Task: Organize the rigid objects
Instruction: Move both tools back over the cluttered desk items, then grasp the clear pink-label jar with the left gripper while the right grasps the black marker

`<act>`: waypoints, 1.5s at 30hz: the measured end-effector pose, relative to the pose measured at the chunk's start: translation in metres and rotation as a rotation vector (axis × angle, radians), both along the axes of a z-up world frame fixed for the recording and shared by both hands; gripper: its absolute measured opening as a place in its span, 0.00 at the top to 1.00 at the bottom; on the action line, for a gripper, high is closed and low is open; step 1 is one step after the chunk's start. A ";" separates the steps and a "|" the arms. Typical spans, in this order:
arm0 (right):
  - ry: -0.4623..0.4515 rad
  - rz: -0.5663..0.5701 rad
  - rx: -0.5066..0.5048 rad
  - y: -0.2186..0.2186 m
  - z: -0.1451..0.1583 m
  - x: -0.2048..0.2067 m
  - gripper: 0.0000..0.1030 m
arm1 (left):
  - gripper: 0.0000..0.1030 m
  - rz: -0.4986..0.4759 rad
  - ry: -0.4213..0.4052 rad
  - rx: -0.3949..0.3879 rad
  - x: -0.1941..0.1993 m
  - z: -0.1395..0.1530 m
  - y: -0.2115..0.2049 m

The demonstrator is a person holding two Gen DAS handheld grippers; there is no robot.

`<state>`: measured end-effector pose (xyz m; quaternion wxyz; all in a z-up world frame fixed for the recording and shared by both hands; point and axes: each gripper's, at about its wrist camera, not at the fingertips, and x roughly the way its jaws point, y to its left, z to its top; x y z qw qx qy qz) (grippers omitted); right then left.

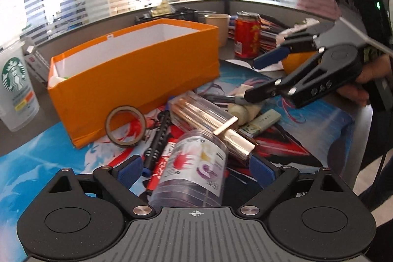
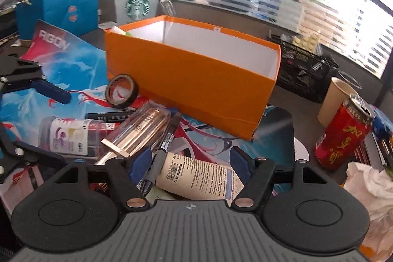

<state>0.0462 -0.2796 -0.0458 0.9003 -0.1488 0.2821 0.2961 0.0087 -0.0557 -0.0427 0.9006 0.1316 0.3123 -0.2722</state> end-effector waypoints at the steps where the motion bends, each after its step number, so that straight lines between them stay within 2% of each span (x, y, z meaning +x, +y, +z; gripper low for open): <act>1: 0.013 0.013 0.016 -0.004 0.001 0.000 0.33 | 0.08 -0.007 0.004 -0.001 0.000 -0.001 -0.002; 3: 0.025 0.033 0.041 -0.011 0.003 -0.003 0.32 | 0.08 -0.016 0.011 -0.002 0.001 -0.002 -0.004; 5: 0.021 0.021 0.028 -0.015 0.004 -0.007 0.24 | 0.08 -0.020 0.017 0.004 0.002 -0.004 -0.006; 9: 0.024 0.014 0.010 -0.016 0.000 -0.014 0.25 | 0.08 -0.022 0.030 0.008 0.006 -0.008 -0.008; 12: 0.010 0.009 0.012 -0.007 -0.004 -0.017 0.33 | 0.08 -0.012 0.037 0.003 0.008 -0.010 -0.008; 15: -0.012 0.008 0.027 0.003 -0.006 -0.020 0.49 | 0.08 -0.002 0.044 -0.004 0.009 -0.012 -0.006; 17: -0.013 0.003 0.035 0.007 -0.008 -0.021 0.65 | 0.08 0.006 0.047 -0.005 0.010 -0.013 -0.005; 19: -0.005 -0.023 0.025 0.011 -0.010 -0.020 0.75 | 0.09 0.010 0.054 -0.010 0.010 -0.014 -0.003; 20: 0.007 -0.036 0.024 0.011 -0.011 -0.018 0.76 | 0.09 0.012 0.058 -0.016 0.011 -0.015 -0.001; 23: 0.005 -0.032 0.043 0.011 -0.013 -0.021 0.85 | 0.20 0.016 0.073 -0.031 0.012 -0.017 0.002; 26: 0.008 -0.037 0.034 0.013 -0.013 -0.023 0.89 | 0.34 0.032 0.033 -0.004 0.009 -0.019 0.002; 27: 0.009 -0.042 0.036 0.013 -0.013 -0.024 0.90 | 0.34 0.030 0.029 -0.002 0.008 -0.019 0.002; 33: 0.051 -0.104 0.068 0.015 -0.011 -0.023 0.90 | 0.36 0.054 0.025 -0.023 0.006 -0.018 0.006; 37: 0.087 -0.153 0.132 0.009 -0.009 -0.021 0.91 | 0.38 0.083 0.019 -0.057 0.005 -0.011 0.012; 45: 0.084 -0.192 0.213 -0.005 0.002 -0.024 0.91 | 0.38 0.142 0.001 -0.119 0.006 0.008 0.027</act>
